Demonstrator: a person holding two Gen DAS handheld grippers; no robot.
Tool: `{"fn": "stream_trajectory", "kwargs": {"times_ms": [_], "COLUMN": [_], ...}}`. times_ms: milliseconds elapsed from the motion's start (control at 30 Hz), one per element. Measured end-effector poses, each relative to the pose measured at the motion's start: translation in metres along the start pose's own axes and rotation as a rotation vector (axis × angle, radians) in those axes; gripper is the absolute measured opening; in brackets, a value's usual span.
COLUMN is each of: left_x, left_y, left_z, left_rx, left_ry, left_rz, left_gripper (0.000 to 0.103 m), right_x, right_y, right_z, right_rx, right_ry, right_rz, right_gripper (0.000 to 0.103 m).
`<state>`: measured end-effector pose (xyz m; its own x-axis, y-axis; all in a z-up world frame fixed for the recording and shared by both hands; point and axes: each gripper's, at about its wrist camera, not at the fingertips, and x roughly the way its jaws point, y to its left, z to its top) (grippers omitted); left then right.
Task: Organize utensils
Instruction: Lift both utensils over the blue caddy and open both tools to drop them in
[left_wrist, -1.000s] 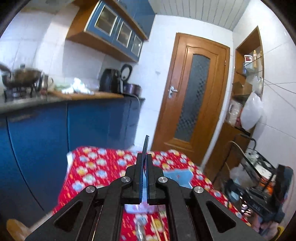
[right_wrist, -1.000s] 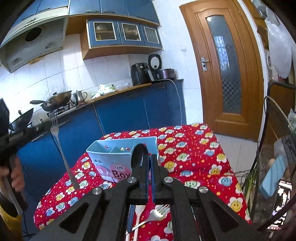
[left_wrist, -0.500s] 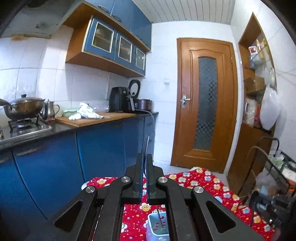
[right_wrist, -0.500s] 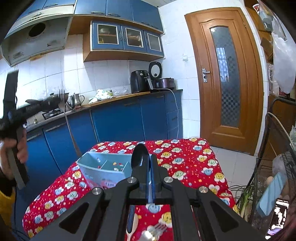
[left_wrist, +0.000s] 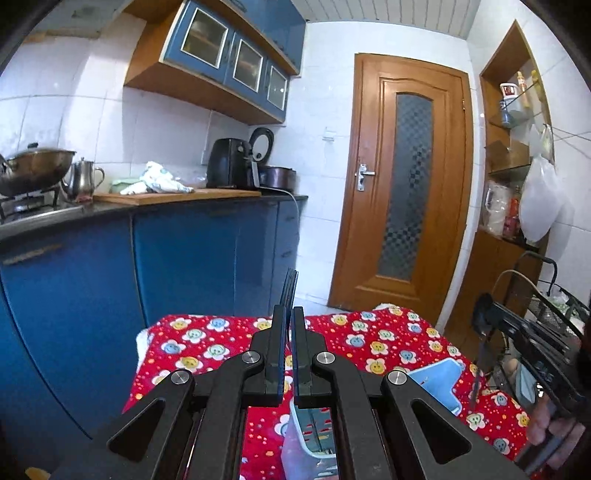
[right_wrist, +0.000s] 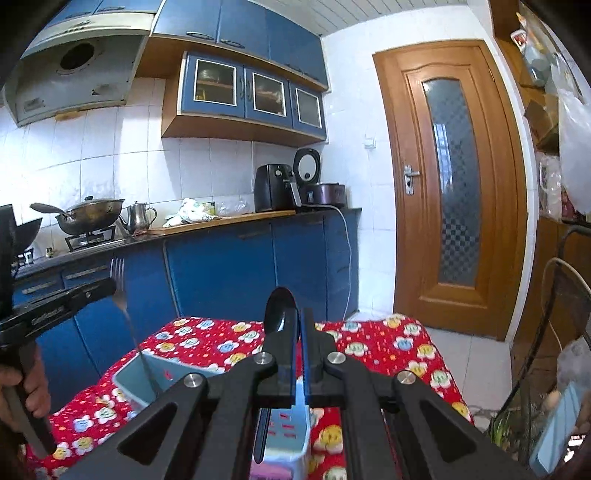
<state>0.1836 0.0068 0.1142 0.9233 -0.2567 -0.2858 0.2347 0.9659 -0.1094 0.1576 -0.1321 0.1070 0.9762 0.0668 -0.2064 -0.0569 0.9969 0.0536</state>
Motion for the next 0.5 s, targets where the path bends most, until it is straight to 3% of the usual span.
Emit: {"fn": "stream_trajectory", "kwargs": {"times_ms": [367, 500], "left_x": [0.013, 0.013], "left_y": [0.002, -0.001], "left_z": [-0.028, -0.034], "left_rx": [-0.051, -0.059], "left_ry": [0.074, 0.101], "left_rz": [-0.070, -0.094], "left_gripper": [0.005, 0.008], "right_x": [0.028, 0.026], "right_y": [0.008, 0.006], "right_z": [-0.028, -0.029], "right_rx": [-0.070, -0.040], "right_ry": [0.080, 0.105], "right_rz": [0.009, 0.034], "right_gripper": [0.003, 0.015]}}
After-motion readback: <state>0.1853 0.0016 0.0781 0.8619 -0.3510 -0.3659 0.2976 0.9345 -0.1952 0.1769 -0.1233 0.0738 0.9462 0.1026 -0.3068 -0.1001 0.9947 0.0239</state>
